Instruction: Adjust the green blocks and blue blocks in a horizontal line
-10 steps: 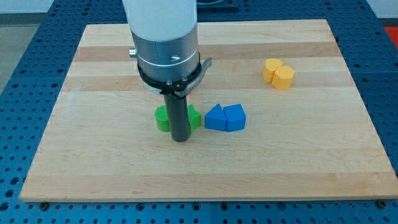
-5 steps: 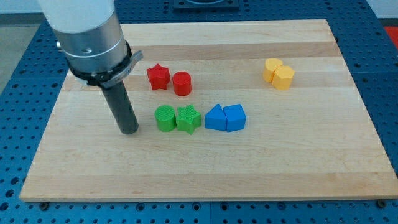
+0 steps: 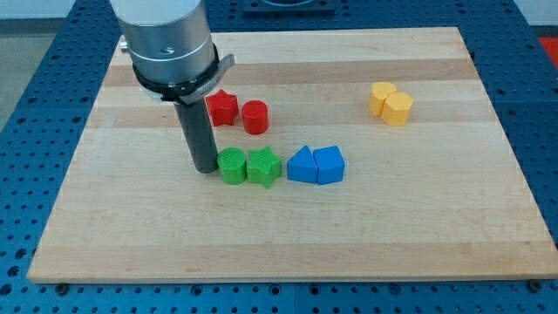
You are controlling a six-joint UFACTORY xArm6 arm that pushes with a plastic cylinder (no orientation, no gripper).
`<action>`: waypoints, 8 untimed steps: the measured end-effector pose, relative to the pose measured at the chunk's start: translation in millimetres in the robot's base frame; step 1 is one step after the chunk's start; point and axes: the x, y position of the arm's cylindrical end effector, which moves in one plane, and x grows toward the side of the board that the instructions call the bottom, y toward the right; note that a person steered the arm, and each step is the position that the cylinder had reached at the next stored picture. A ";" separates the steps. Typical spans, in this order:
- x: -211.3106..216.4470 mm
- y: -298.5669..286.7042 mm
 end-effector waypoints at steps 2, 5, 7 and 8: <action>0.0 1.3; 0.0 8.9; -0.1 6.9; -8.7 -2.9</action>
